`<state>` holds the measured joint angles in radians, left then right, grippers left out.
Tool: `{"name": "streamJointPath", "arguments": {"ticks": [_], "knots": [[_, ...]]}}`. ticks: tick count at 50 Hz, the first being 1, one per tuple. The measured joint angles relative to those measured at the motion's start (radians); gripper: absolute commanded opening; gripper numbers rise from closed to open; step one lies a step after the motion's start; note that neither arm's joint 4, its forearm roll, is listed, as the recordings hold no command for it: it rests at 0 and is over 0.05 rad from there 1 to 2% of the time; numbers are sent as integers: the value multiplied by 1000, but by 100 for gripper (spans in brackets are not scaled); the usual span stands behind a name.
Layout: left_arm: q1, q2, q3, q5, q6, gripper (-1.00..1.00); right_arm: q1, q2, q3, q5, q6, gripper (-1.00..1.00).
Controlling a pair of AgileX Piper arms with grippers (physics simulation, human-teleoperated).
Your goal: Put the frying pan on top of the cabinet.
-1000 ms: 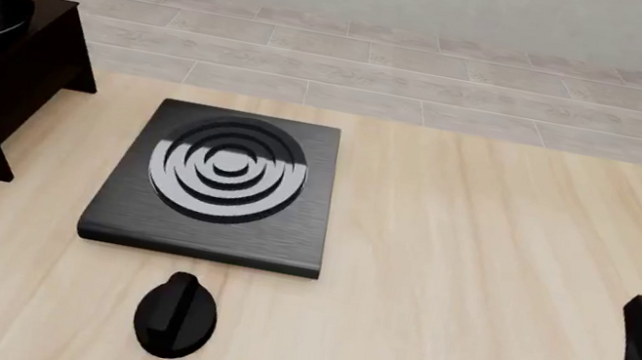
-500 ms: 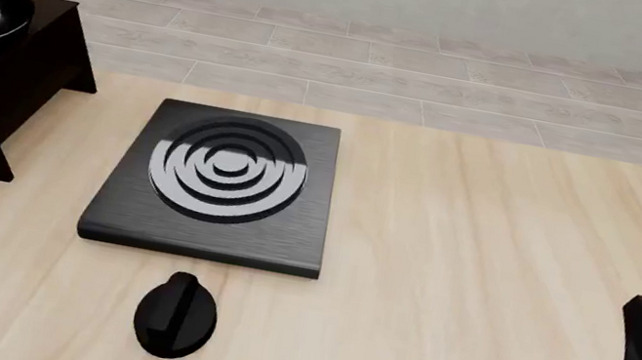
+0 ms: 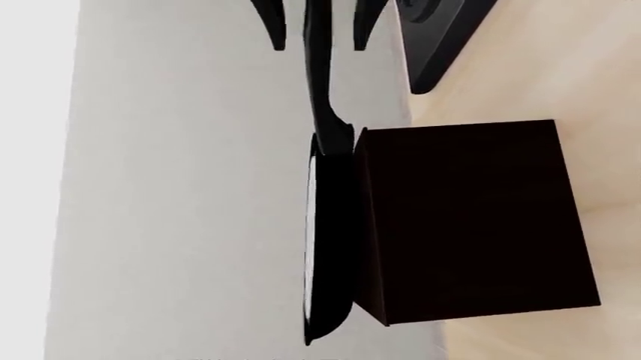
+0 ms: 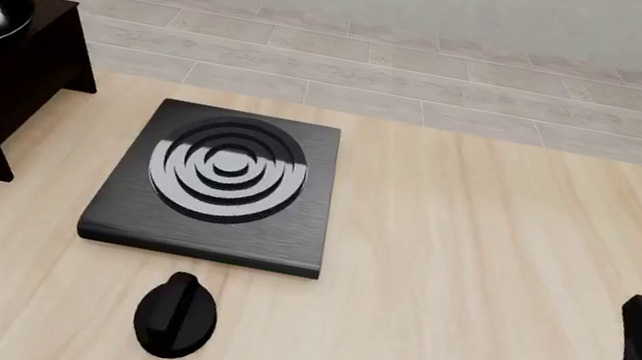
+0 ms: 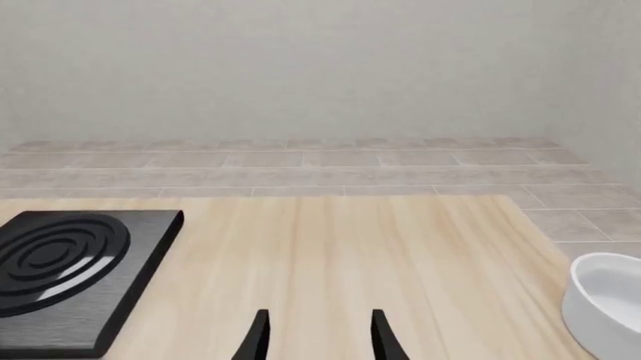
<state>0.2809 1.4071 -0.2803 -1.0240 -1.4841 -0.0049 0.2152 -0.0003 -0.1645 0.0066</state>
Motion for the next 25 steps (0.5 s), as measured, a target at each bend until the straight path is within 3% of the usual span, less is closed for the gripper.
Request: {"name": "streamJointPath", "arguments": {"ticks": [25], "knots": [[38, -18, 11, 25, 33, 100, 1, 2, 0, 0, 0, 100]]}}
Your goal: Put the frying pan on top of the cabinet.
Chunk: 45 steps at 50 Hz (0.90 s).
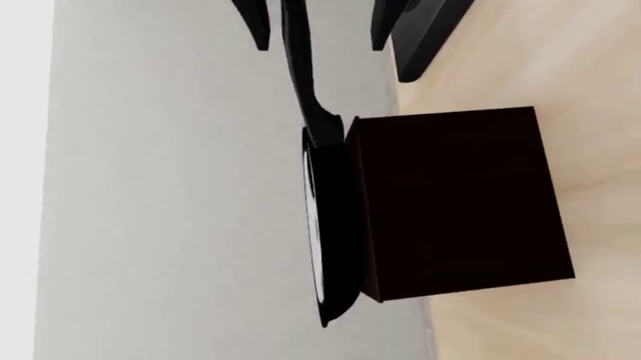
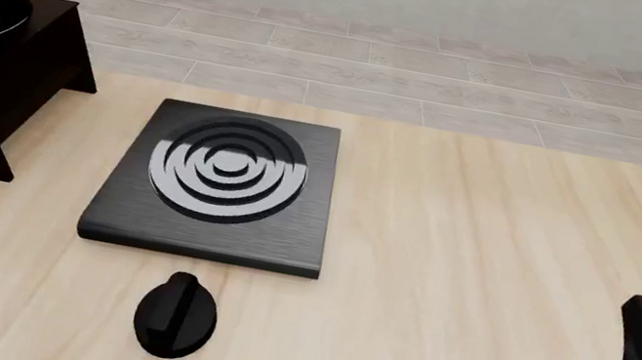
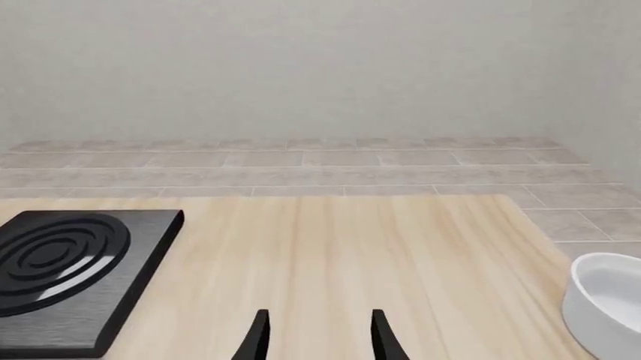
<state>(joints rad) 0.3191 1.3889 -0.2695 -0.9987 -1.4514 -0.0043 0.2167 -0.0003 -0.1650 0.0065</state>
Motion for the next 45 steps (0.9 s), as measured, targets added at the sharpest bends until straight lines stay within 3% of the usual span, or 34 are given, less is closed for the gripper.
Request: {"name": "streamJointPath", "arguments": {"ticks": [45], "knots": [[116, -179, 38, 86, 35, 100, 3, 4, 0, -2, -7, 100]]}}
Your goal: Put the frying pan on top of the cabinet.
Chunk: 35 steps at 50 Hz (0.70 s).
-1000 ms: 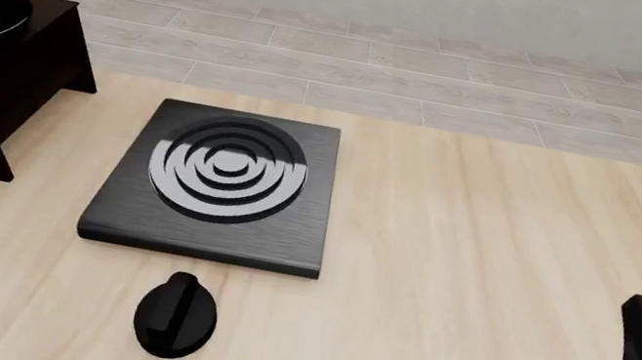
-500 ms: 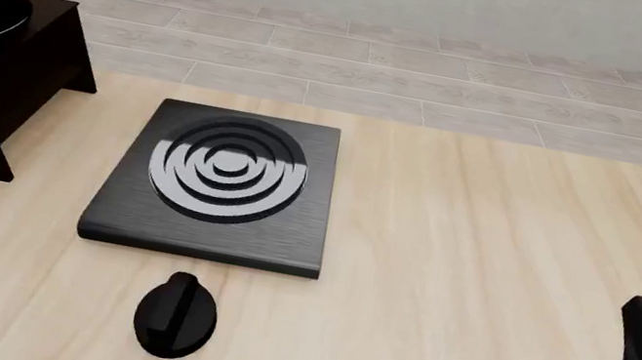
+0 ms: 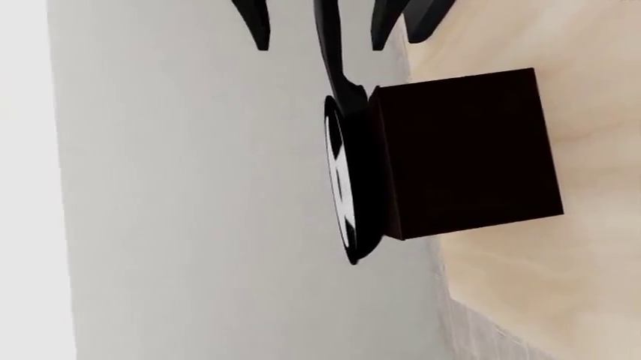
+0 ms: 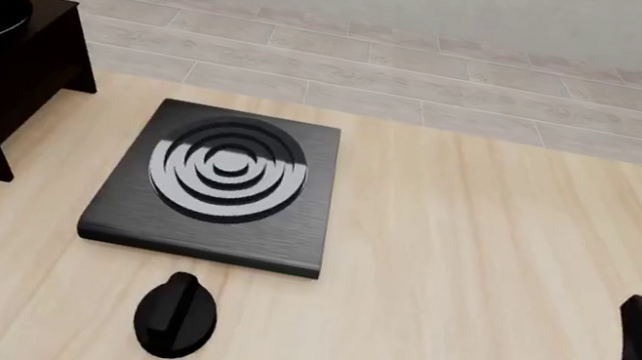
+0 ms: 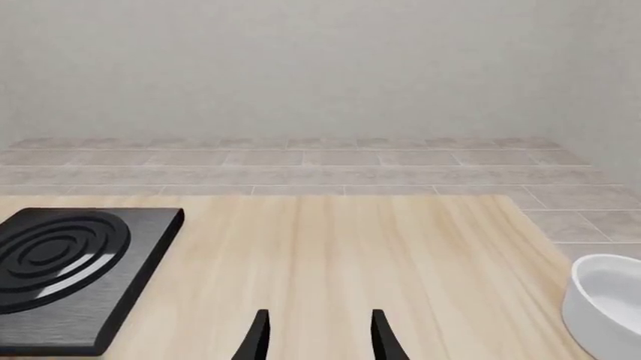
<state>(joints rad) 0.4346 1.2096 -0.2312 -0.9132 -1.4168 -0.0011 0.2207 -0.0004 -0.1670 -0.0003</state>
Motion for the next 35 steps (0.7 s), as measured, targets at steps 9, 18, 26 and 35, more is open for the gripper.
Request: {"name": "streamJointPath", "arguments": {"ticks": [9, 18, 26, 35], "knots": [[26, -96, 26, 41, -7, 100, 0, 1, 0, -1, -1, 100], [49, -209, 45, 110, -5, 100, 0, -4, 0, 3, 1, 100], [61, -302, 58, 176, -2, 100, 0, -11, 0, 7, 2, 100], [59, -441, 62, 296, 12, 100, -1, -27, 0, 19, 4, 100]]}}
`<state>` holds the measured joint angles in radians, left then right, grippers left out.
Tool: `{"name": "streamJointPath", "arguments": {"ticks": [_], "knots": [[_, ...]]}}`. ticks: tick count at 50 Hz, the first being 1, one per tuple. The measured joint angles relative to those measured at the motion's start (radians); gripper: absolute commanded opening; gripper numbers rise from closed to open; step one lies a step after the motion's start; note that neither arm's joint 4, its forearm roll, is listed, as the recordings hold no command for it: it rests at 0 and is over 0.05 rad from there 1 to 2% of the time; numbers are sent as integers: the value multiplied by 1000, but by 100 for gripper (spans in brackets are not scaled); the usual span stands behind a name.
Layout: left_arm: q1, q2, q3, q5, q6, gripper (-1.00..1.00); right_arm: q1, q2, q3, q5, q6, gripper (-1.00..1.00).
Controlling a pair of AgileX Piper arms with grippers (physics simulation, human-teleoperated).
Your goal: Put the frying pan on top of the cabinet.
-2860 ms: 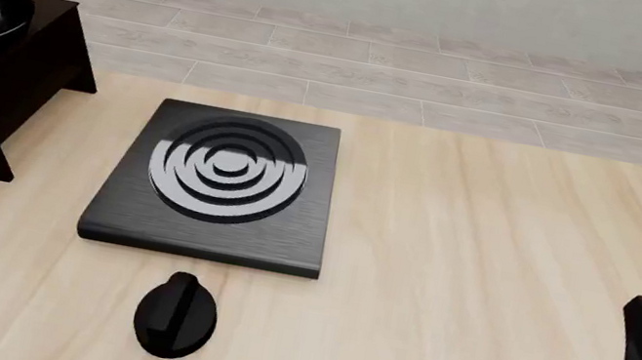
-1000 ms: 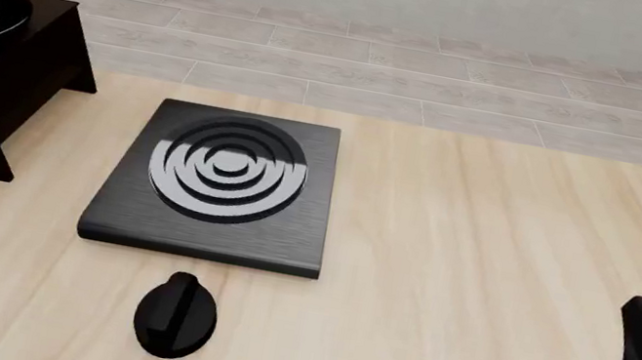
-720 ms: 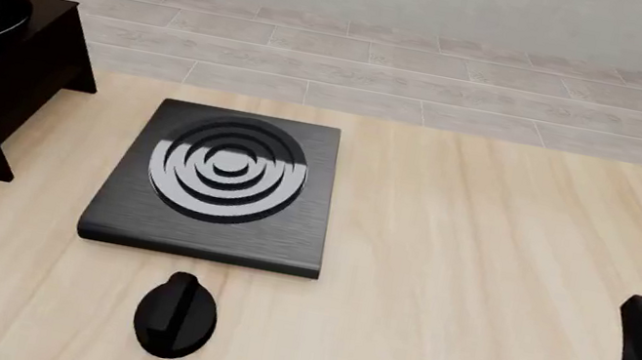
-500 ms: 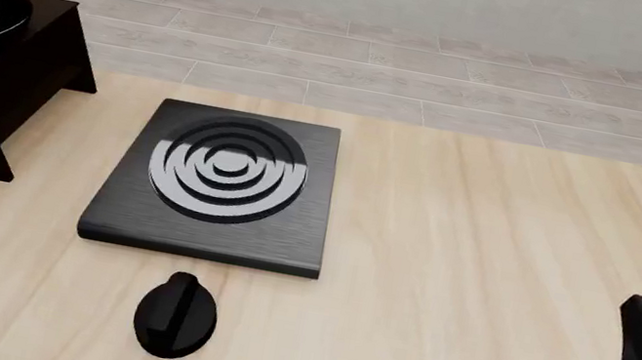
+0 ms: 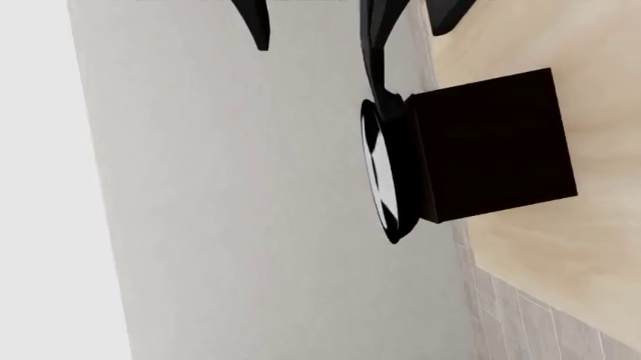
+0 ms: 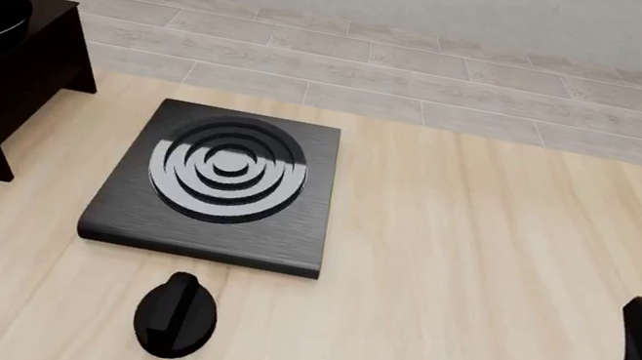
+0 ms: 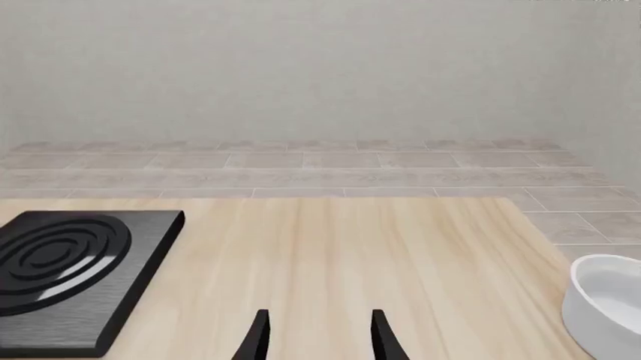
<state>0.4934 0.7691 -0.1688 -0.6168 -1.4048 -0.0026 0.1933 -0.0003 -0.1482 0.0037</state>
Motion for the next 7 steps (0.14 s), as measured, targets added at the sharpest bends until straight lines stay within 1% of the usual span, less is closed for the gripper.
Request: {"name": "streamJointPath", "arguments": {"ticks": [7], "knots": [[-26, -152, -5, 146, 26, 100, -2, -23, 0, 16, 3, 100]]}}
